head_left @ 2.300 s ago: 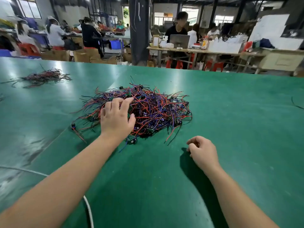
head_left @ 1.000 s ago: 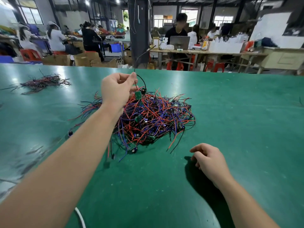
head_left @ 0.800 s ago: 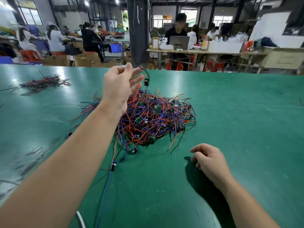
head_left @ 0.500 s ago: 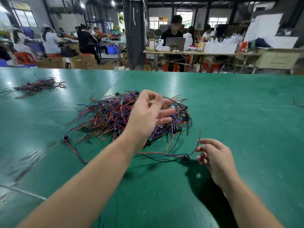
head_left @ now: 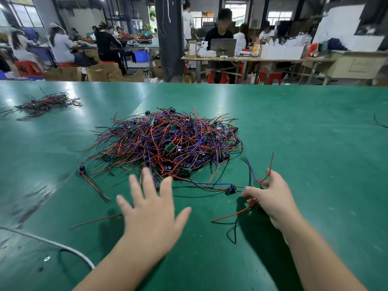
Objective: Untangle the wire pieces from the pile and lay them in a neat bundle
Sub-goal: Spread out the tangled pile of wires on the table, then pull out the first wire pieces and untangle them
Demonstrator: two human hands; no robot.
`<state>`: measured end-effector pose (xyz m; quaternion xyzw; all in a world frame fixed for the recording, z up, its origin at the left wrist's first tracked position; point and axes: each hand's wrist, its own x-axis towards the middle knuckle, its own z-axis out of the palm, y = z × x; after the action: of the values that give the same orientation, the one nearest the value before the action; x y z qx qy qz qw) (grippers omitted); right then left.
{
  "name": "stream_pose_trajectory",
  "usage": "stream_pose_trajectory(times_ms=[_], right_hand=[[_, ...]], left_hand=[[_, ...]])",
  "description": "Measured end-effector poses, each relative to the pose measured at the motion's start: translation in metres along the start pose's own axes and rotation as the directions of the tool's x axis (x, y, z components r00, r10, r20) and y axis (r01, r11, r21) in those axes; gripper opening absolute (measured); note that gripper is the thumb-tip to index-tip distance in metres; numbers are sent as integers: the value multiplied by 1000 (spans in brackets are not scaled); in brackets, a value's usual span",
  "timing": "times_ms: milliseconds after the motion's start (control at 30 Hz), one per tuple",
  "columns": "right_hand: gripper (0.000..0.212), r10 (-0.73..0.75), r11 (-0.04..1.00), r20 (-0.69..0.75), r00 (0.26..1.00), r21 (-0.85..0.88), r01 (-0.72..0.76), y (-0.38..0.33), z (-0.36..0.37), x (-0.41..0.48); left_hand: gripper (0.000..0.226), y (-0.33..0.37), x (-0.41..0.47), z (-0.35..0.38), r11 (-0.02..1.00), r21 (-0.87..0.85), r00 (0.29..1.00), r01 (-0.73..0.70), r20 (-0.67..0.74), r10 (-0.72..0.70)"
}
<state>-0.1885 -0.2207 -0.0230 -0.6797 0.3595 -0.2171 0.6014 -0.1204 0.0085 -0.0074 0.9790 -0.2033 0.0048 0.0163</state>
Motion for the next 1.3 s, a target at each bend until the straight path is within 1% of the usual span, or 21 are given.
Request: stream_pose_trajectory(times_ms=[100, 200, 333, 367, 433, 500, 533, 567, 633, 700, 767, 800, 867, 900, 967, 1000, 1067, 1133, 1200, 1233, 1300], right_hand=[[82, -29, 994, -67, 997, -110, 21, 5, 0, 3], [84, -62, 983, -110, 992, -180, 42, 9, 1, 6], [44, -113, 989, 8, 994, -89, 114, 11, 13, 2], [32, -122, 992, 34, 992, -26, 123, 11, 17, 1], [16, -143, 988, 16, 990, 57, 142, 10, 20, 0], [10, -159, 985, -36, 987, 68, 161, 7, 15, 3], [10, -156, 985, -41, 987, 67, 159, 5, 11, 4], [10, -148, 985, -29, 989, 86, 150, 2, 8, 4], [12, -122, 960, 47, 991, 260, 106, -3, 5, 0], [15, -103, 864, 155, 983, 503, 11, -9, 7, -7], [19, -100, 776, 249, 963, 626, -81, -13, 10, -12], [19, -95, 746, 280, 955, 655, -118, -15, 11, -14], [17, -66, 714, 317, 946, 677, -177, -16, 12, -14], [16, -57, 712, 328, 943, 675, -191, -16, 13, -14], [14, -66, 746, 337, 939, 642, -178, -13, 17, -14], [15, -74, 773, 341, 937, 613, -162, -11, 19, -15], [18, -98, 872, 341, 935, 482, -84, -8, 21, -17], [24, -162, 982, 292, 943, 144, 124, -3, 21, -18], [37, -263, 944, 207, 942, -145, 295, 1, 20, -16], [39, -277, 941, 166, 946, -154, 303, 1, 20, -16], [32, -235, 972, 126, 964, 18, 234, 0, 19, -13]], left_hand=[[85, -15, 5, 10, 995, -73, 975, 64, 219, -47], [84, -12, 7, 17, 971, -237, 970, -12, 235, 69], [84, 5, 15, 10, 929, -350, 958, -117, 208, 199], [84, 8, 16, 6, 944, -311, 955, -105, 232, 183], [83, 13, 15, -8, 995, -73, 966, -71, 243, 87], [63, 18, 11, -30, 984, 155, 994, -90, 71, 79], [48, 21, 10, -40, 985, 117, 989, -126, -57, 133], [44, 25, 11, -49, 984, 0, 974, -178, -144, 176], [52, 40, 20, -58, 938, -259, 965, -231, -184, 187], [59, 57, 36, -52, 874, -412, 962, -258, -191, 194], [62, 73, 49, -40, 776, -588, 974, -228, -141, 180], [60, 79, 55, -32, 658, -732, 981, -176, -76, 178], [47, 89, 62, -15, 258, -966, 963, 37, 103, 250], [42, 92, 62, -9, 73, -988, 939, 139, 154, 307], [33, 95, 60, 1, -162, -959, 913, 231, 156, 376], [30, 95, 58, 5, -218, -945, 915, 243, 149, 374], [27, 93, 56, 10, -254, -935, 929, 247, 154, 336], [27, 89, 54, 15, -245, -936, 936, 252, 171, 307], [26, 83, 54, 18, -267, -920, 925, 288, 195, 326], [27, 80, 54, 18, -280, -903, 908, 325, 214, 361], [28, 73, 54, 17, -248, -876, 845, 413, 267, 462]])
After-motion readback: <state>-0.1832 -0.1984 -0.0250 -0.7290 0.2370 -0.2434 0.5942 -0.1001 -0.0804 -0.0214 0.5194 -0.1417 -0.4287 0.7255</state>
